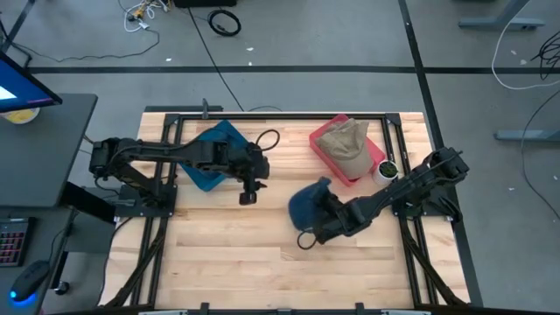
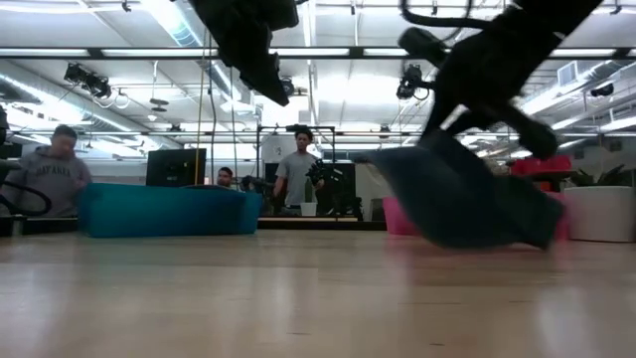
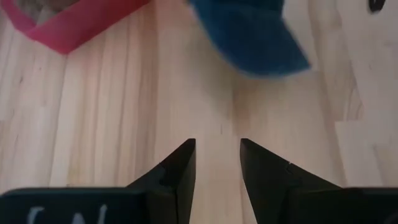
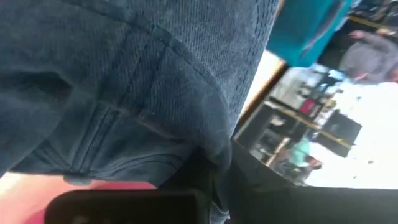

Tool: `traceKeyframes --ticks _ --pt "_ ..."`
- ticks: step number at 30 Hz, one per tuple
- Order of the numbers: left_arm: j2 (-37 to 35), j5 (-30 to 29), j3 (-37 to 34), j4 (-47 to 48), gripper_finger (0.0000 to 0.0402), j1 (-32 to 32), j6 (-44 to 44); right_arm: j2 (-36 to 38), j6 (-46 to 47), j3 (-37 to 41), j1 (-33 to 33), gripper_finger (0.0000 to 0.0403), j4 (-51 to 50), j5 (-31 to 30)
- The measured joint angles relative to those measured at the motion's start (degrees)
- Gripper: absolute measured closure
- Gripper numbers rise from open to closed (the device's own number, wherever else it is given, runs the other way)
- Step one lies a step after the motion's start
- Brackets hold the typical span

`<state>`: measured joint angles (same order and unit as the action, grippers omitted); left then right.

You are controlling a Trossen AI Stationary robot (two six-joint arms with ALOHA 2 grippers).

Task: Pick & Place hat
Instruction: Put the blue cap into the blue bin

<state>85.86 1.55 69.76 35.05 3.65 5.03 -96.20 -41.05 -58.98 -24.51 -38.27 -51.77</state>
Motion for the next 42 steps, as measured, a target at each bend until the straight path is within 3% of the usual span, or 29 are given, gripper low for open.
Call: traceKeyframes --ticks 7,10,12,16,26,35,42 --pt "2.18 0.29 0.04 -3.01 0.0273 -1.8 -3.21 0.0 -16.26 0.0 2.88 0.0384 13.9 -1.73" --pt "4.97 4.24 0.02 -4.6 0.0273 -1.32 -12.09 0.0 -22.26 0.0 3.28 0.0384 17.77 -1.86" --pt "6.6 8.45 -0.02 -6.81 0.0273 -0.55 -13.42 0.0 -24.78 0.0 3.34 0.0384 19.49 -1.82" --pt "8.2 12.85 0.08 -11.48 0.0273 1.35 -15.09 0.0 -27.28 0.0 3.43 0.0385 19.92 -1.8" --pt "9.07 20.61 0.04 -13.08 0.0273 6.62 -17.84 0.0 -30.02 0.0 3.44 0.0385 22.55 -2.18" --pt "11.13 22.71 0.0 -14.2 0.0274 5.79 -19.88 -0.02 -35.41 -0.02 4.57 0.0385 27.68 -4.61" --pt "11.65 22.33 0.0 -14.74 0.028 4.61 -16.19 -0.02 -36.01 -0.04 5.29 0.0384 27.77 -4.53"
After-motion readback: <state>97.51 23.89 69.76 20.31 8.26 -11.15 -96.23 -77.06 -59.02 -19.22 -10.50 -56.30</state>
